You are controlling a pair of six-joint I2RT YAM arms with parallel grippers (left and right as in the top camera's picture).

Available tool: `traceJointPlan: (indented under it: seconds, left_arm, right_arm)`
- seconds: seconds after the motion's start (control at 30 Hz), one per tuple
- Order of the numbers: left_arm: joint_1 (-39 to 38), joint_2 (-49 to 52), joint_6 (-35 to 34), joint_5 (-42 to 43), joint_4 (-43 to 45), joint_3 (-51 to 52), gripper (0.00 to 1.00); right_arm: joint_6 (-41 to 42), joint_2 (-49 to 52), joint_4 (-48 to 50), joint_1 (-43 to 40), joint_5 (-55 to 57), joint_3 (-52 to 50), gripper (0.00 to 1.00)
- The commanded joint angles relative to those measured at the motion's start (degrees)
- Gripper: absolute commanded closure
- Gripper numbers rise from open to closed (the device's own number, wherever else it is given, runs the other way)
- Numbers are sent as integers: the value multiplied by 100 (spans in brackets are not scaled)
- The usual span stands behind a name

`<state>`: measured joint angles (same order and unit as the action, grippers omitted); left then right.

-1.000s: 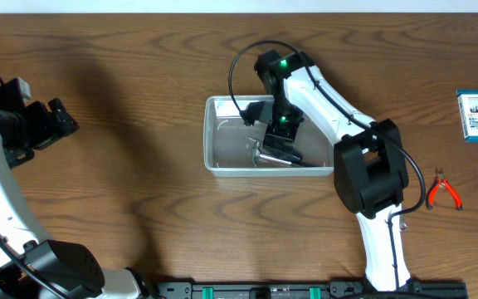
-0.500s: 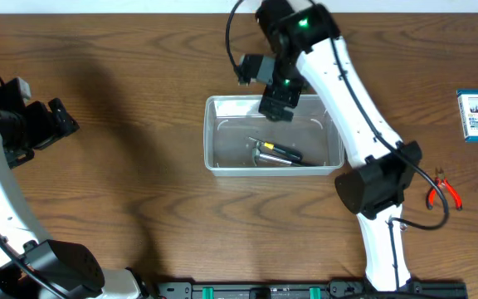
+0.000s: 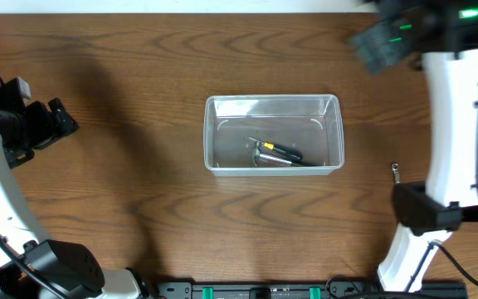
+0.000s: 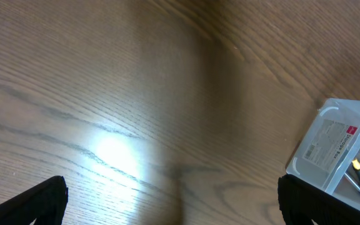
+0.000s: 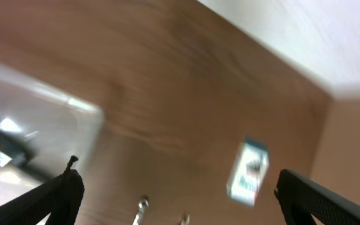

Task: Pack container
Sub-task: 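Open the right gripper and lift it back toward the right, then move the right gripper over the boxed screwdriver set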

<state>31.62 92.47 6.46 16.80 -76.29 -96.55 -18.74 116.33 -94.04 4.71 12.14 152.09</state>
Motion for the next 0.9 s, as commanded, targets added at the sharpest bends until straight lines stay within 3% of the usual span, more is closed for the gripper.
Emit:
traceJointPlan:
  seconds: [0.0, 0.13, 0.3, 0.53, 0.87]
  left_arm:
    - [24, 4, 81, 55, -13, 0, 2]
    - [24, 4, 81, 55, -15, 0, 2]
    - [24, 4, 81, 55, -15, 0, 2]
    - [24, 4, 81, 55, -15, 0, 2]
    - [24, 4, 81, 55, -15, 0, 2]
  right_arm:
    - [1237, 59, -140, -732, 286, -2, 1]
    - [1174, 70, -39, -1491, 94, -2, 1]
    - [129, 210, 623, -2363, -627, -4, 1]
    - [-166, 957, 793, -3270, -1412, -4, 1]
    - [-214, 1652, 1360, -3381, -1375, -2, 1]
